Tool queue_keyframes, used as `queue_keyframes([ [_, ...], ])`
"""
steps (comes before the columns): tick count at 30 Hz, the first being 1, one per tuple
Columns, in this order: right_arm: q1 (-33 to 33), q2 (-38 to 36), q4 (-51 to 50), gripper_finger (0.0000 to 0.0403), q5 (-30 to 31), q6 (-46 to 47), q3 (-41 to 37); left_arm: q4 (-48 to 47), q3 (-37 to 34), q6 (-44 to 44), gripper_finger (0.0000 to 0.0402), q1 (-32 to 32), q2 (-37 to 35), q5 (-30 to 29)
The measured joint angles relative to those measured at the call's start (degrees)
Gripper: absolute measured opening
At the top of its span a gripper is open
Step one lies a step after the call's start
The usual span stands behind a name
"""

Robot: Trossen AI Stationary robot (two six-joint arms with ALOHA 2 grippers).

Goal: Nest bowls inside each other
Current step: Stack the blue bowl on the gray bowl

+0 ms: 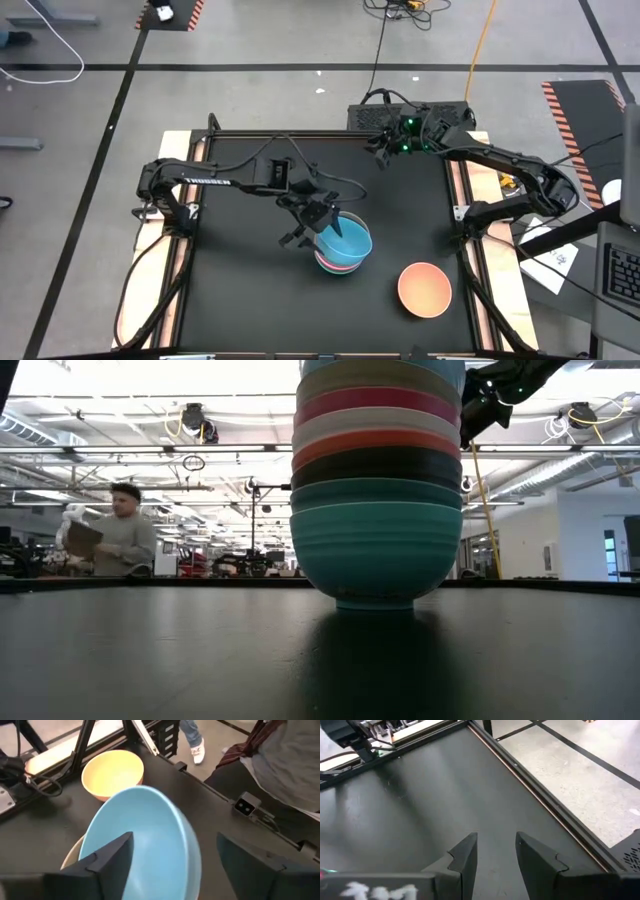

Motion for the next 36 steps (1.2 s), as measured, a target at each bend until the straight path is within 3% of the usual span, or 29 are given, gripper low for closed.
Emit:
queue_keyframes([
  [11, 0.0, 0.0, 0.0, 0.0127, -1.2, 0.0, 0.0, 0.9, 0.0, -0.2, 0.0142, -0.4, 3.7, 0.6],
  [18, 0.1, 0.0, -0.3, 0.0127, -1.2, 0.4, 0.0, 0.4, -0.1, 1.5, 0.0014, -2.8, 6.1, -5.3],
  [24, 0.3, 0.0, -0.2, 0.0127, -1.2, 0.7, 0.0, 0.4, 0.0, 1.0, 0.0029, -3.6, 6.9, -6.0],
  [30, 0.4, 0.0, -0.5, 0.0127, -1.2, 1.1, 0.0, -0.4, 0.0, 0.6, 0.0009, -3.5, 6.2, -7.2],
  [36, 0.4, 0.0, -0.7, 0.0127, -1.2, 1.1, 0.0, -4.4, 0.0, -1.0, 0.0028, -3.5, 5.6, -10.4],
])
